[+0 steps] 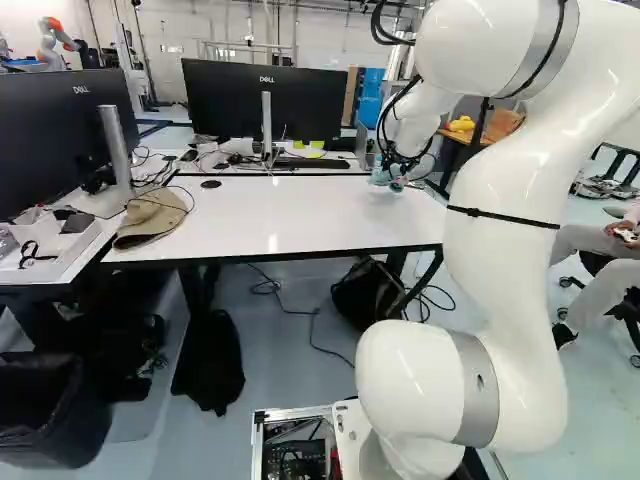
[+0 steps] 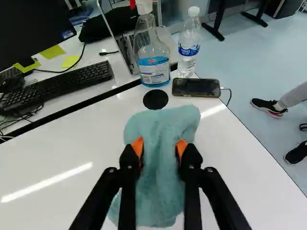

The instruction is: Clean the table with the green towel

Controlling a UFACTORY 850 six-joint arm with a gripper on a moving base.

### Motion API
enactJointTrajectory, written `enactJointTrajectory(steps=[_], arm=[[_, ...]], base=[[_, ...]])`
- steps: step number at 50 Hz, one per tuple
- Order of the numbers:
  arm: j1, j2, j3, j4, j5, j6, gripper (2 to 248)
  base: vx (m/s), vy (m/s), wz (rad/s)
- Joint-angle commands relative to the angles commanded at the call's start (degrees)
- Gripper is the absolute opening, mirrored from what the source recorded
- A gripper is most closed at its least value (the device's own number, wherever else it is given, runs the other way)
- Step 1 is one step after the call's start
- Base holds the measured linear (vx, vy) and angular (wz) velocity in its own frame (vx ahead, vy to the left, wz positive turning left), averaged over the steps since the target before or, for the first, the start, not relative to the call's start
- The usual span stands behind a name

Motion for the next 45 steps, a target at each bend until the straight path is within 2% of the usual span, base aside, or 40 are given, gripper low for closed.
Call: enactJointTrajectory(steps=[1, 2, 7, 8, 12, 13, 17, 18, 34, 45], arm=[[0.0, 0.0, 0.0, 0.0, 0.0, 0.0, 96], [0.0, 0.0, 0.0, 0.0, 0.0, 0.0, 131], [0.0, 0.0, 0.0, 0.0, 0.0, 0.0, 131], [0.0, 0.0, 0.0, 0.0, 0.0, 0.0, 167], [0.0, 0.0, 0.0, 0.0, 0.0, 0.0, 167], [0.0, 0.0, 0.0, 0.0, 0.0, 0.0, 204], [0.0, 0.0, 0.0, 0.0, 0.0, 0.0, 204], [0.0, 0.0, 0.0, 0.0, 0.0, 0.0, 242], [0.1, 0.0, 0.0, 0.0, 0.0, 0.0, 247], [1.3, 0.7, 0.8, 0.0, 0.0, 0.0, 247]], base=[[0.000, 0.000, 0.000], [0.000, 0.000, 0.000], [0.000, 0.000, 0.000], [0.000, 0.000, 0.000], [0.000, 0.000, 0.000], [0.000, 0.000, 0.000], [0.000, 0.000, 0.000], [0.000, 0.000, 0.000], [0.000, 0.000, 0.000], [0.000, 0.000, 0.000]])
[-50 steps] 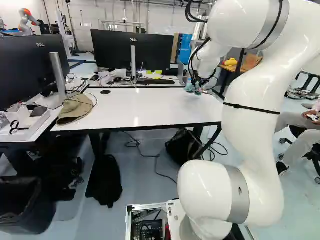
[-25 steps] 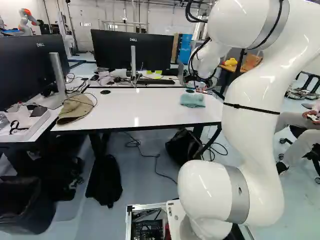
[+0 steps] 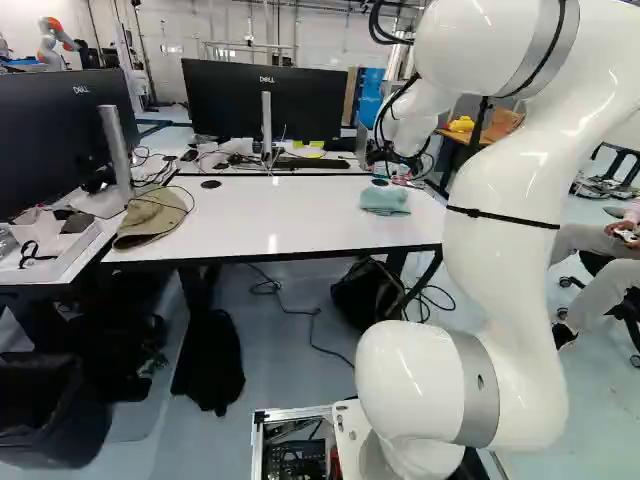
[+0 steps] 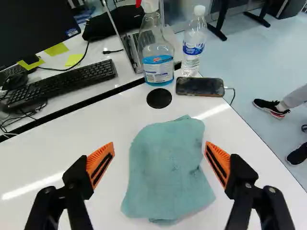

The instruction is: Clean the table with the green towel

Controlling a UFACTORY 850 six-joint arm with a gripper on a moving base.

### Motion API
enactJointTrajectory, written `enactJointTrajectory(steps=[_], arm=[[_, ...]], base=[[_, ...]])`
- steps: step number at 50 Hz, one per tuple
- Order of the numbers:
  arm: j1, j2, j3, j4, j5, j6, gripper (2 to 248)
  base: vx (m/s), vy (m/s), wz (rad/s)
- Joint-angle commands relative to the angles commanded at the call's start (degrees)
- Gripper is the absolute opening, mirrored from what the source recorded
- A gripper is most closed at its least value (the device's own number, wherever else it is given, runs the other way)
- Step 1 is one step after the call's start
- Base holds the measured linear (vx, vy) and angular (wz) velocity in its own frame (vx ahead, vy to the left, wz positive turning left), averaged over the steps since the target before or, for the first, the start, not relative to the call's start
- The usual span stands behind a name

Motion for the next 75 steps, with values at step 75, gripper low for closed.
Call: enactJointTrajectory(steps=[75], arm=[[11.5, 5.3, 6.3, 0.0, 0.0, 0.0, 247]], base=[[0.000, 0.000, 0.000]])
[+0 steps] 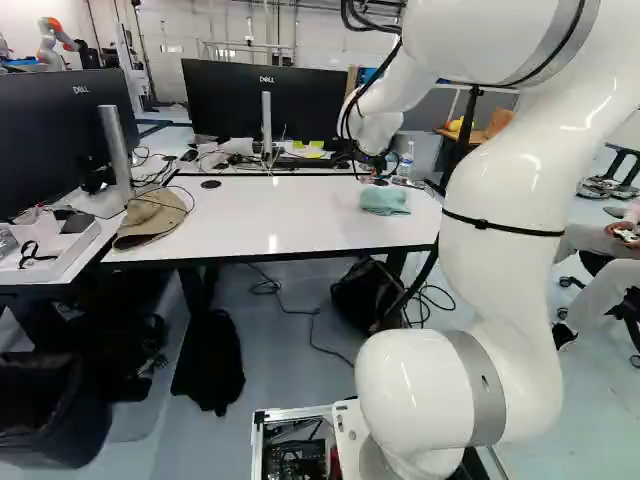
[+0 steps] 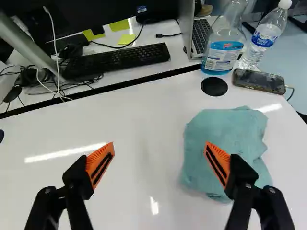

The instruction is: Clean the table with the green towel

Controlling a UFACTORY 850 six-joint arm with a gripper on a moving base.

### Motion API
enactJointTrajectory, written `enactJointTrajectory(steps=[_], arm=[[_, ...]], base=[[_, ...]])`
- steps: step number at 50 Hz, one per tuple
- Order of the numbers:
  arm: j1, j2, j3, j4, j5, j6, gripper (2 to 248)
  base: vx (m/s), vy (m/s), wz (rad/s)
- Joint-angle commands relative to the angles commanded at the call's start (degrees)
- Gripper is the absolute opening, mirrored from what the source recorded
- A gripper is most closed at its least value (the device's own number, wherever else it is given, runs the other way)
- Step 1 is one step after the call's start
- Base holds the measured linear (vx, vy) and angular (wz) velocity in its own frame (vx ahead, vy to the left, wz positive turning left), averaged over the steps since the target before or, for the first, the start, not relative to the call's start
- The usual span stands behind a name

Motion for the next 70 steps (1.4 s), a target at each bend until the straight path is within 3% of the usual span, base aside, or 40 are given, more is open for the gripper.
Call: enactJointTrajectory(steps=[35, 70], arm=[[5.6, 3.5, 4.1, 0.0, 0.0, 0.0, 247], [9.5, 11.6, 12.9, 0.0, 0.0, 0.0, 247]], base=[[0.000, 0.000, 0.000], [0.000, 0.000, 0.000]])
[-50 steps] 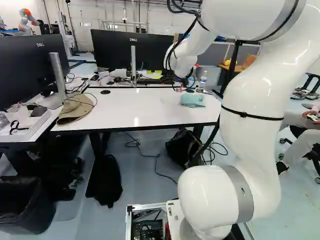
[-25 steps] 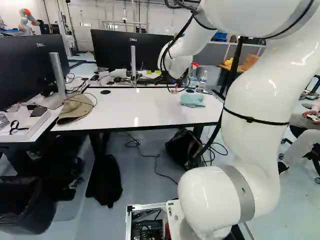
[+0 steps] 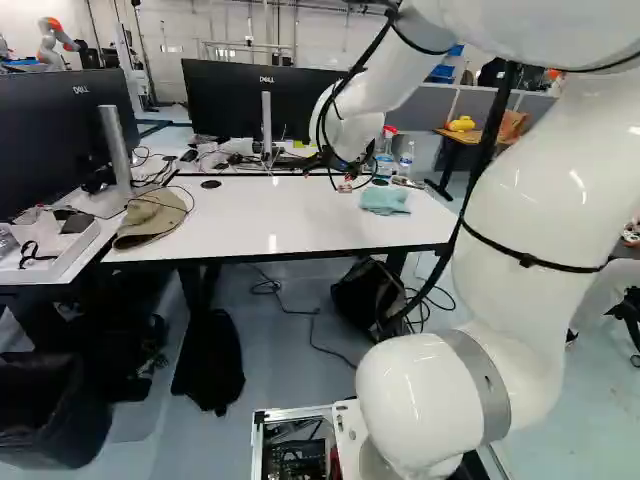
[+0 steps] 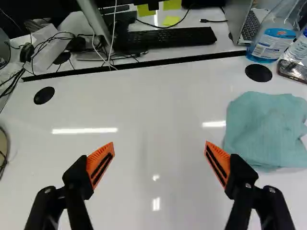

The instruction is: Clean the table with the green towel

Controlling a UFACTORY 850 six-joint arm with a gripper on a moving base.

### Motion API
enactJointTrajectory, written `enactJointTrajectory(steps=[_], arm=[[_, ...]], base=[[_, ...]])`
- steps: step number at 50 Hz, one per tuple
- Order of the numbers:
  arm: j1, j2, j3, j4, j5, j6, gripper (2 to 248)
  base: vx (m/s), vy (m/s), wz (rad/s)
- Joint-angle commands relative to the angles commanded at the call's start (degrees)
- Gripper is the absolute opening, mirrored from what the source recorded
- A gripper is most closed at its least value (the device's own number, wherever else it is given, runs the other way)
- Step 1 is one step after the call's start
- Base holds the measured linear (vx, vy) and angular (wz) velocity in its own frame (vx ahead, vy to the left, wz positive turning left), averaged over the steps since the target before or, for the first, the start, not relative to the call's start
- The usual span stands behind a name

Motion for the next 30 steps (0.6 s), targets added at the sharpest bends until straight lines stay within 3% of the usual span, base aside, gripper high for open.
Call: enactJointTrajectory(steps=[19, 30], arm=[[0.2, 5.5, 5.7, 0.0, 0.0, 0.0, 247], [0.2, 5.6, 5.8, 0.0, 0.1, 0.0, 247]], base=[[0.000, 0.000, 0.000], [0.000, 0.000, 0.000]])
